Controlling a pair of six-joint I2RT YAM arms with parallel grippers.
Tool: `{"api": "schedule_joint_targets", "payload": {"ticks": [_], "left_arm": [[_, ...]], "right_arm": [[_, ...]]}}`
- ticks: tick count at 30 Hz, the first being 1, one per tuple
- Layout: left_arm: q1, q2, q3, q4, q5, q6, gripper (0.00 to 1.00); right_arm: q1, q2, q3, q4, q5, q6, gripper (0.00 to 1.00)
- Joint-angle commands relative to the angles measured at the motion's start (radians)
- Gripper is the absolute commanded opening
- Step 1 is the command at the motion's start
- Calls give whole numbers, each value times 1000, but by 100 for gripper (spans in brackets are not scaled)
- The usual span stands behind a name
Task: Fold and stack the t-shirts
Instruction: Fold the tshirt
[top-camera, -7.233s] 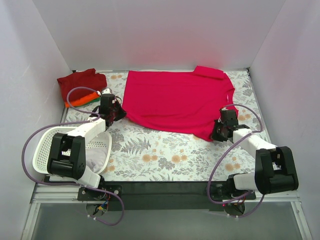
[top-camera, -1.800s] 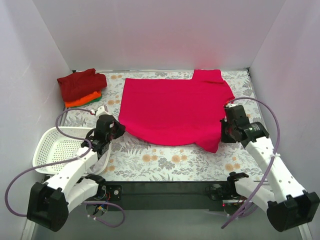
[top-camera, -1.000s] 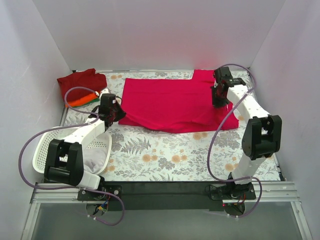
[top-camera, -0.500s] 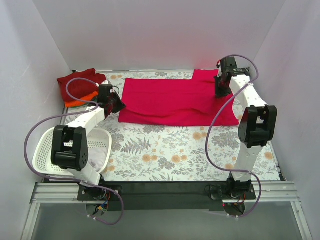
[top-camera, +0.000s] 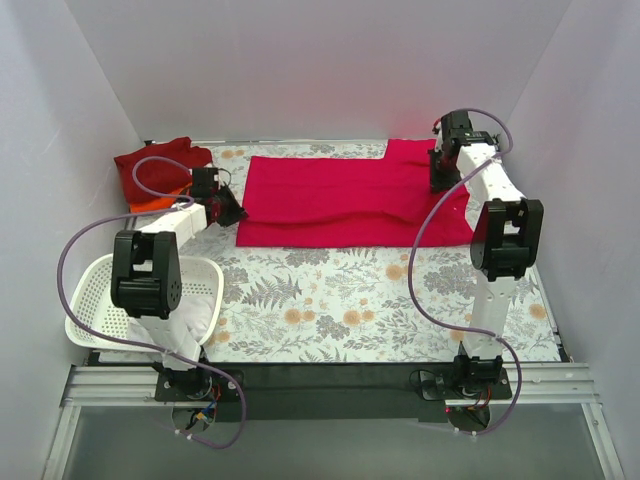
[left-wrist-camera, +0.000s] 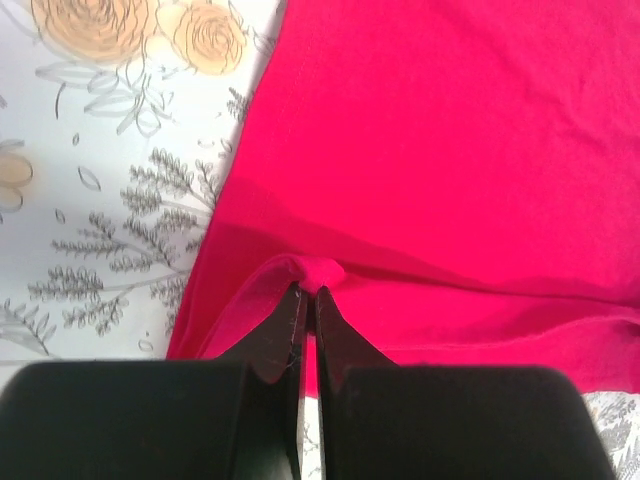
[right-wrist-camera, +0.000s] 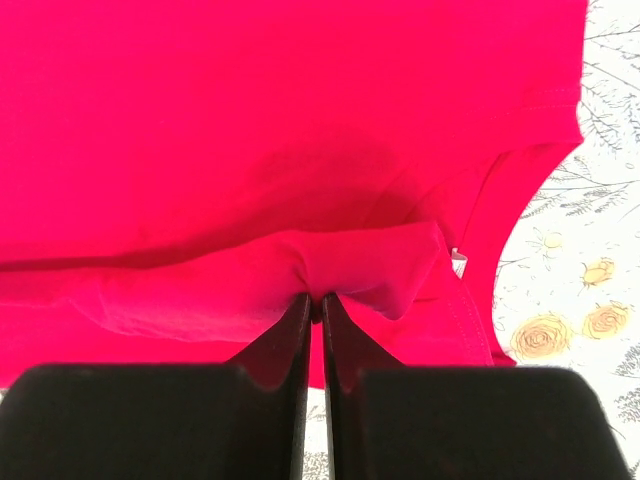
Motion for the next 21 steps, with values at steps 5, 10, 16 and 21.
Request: {"api": "schedule_joint_targets", "payload": {"ticks": [5, 10, 16, 21], "left_arm": [[26, 74, 123, -36, 60, 36, 0], [36, 123, 196, -53, 25, 25, 34], [39, 81, 232, -64, -84, 2, 69], [10, -23, 202, -30, -103, -9, 73]], "right_arm": [[-18, 36, 69, -14, -16, -19, 1], [-20, 70, 104, -11, -17, -12, 1], [-23, 90, 167, -5, -36, 7, 11], [-27, 59, 221, 15, -36, 24, 36]]}}
